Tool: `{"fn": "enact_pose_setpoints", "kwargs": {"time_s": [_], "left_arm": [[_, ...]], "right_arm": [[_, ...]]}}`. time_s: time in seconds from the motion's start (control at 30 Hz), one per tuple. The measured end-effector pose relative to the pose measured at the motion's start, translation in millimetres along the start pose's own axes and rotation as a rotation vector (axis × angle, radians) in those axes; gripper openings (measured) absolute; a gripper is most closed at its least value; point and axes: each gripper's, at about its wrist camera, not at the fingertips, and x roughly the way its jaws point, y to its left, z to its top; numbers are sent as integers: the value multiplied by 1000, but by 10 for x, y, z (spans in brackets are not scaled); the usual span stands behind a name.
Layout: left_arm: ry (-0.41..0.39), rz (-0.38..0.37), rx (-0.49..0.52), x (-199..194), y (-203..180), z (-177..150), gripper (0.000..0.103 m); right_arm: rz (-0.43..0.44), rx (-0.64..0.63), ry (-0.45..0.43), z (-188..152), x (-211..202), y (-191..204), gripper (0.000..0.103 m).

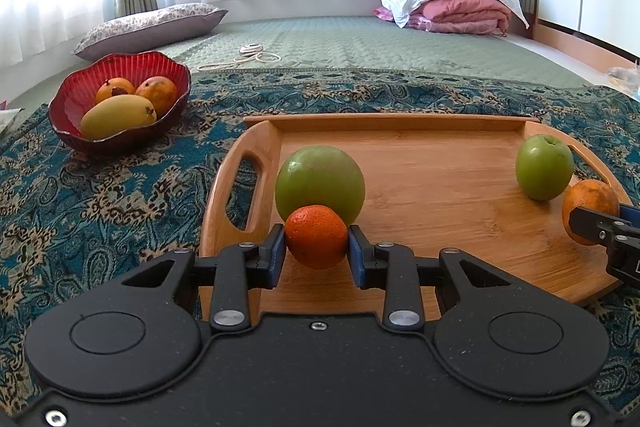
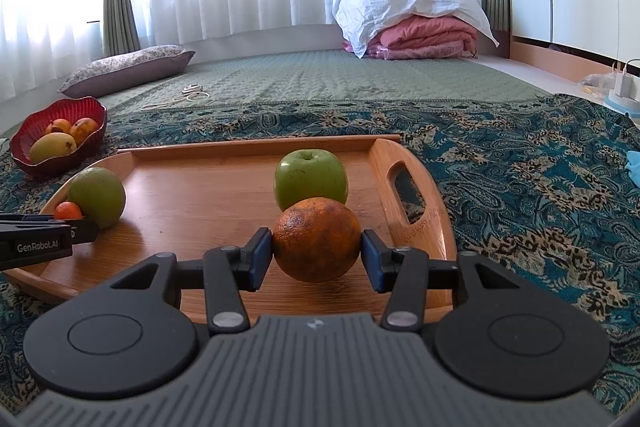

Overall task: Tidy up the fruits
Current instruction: 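Carry the mandarin in the left tool onto the tray while the right tool carries the large orange, then open the left tool to set the mandarin down while the right tool releases the large orange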

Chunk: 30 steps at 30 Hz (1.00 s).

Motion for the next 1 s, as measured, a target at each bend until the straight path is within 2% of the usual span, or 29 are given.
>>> {"fn": "enact_pose_setpoints", "kwargs": {"time_s": [0.17,0.3,1.0], "left_arm": [[3,-1,19,6,-26,-14,31],[31,-25,-9,19,-8,-63,31],[46,-6,3,67,-19,-34,32]], "right_arm": [[0,5,9,-7,39,-11,52],[0,4,9,-4,45,-9,52],[2,-22,18,4,51,14,53]]}}
